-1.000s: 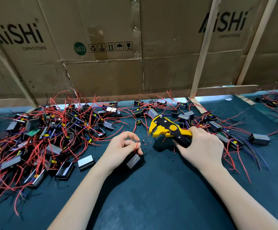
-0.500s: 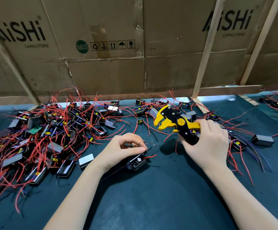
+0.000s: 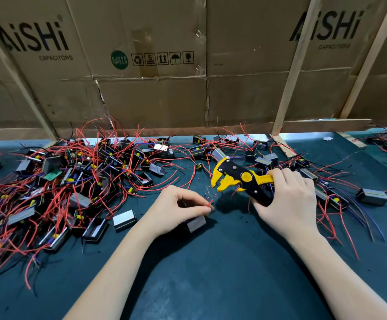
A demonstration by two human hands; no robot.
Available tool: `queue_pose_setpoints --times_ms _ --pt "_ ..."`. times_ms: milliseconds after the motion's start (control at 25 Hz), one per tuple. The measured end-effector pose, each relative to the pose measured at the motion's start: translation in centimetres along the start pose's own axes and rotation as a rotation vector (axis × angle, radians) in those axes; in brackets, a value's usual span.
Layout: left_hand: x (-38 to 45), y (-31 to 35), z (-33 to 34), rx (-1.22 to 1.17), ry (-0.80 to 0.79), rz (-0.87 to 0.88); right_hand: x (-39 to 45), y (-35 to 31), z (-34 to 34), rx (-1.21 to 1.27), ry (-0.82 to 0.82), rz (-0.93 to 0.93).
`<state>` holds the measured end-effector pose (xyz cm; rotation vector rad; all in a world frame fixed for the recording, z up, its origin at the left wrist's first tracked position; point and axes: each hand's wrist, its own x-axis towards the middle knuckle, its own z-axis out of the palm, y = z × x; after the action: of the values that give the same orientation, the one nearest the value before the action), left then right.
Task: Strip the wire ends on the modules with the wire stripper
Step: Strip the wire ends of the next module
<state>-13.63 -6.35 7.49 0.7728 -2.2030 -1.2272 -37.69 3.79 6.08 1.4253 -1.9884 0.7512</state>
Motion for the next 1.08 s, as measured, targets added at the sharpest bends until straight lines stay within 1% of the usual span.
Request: queue_pose_setpoints --times_ms 80,240,600,680,760,880,920,1080 --pt "0.0 -0.1 -0.1 -0.025 0.009 -0.021 -0.1 -0.1 0.1 -0.02 -0.046 -0.033" --pt "0.0 0.0 0.1 -0.051 0.009 -0.05 -0.2 -0.7 0.0 0.007 -0.072 -0.07" --pt "0.0 -0.1 -0.1 -0.049 0.029 -0.069 -0.3 -1.2 -0.3 0.042 -0.172 -0.063" --pt "0.0 -0.1 0.0 0.014 0.073 -0.07 -0.4 -1.3 -0.3 0.033 -0.188 -0.064" --pt "0.0 0.0 0.1 0.151 0.122 -0.034 -0.5 -1.5 -0.3 0.012 -0.216 -0.068" --pt "0.0 0.1 0.4 0.394 0.119 0.001 -0.6 -1.7 -0.2 -0.003 -0.219 -0.084" --pt "0.1 0.1 0.4 0.432 0.114 -0.002 -0.6 -1.7 -0.2 0.003 -0.21 -0.084" --pt "0.0 0.2 0.4 0.392 0.121 -0.032 -0.5 -1.8 -0.2 0.011 -0.172 -0.102"
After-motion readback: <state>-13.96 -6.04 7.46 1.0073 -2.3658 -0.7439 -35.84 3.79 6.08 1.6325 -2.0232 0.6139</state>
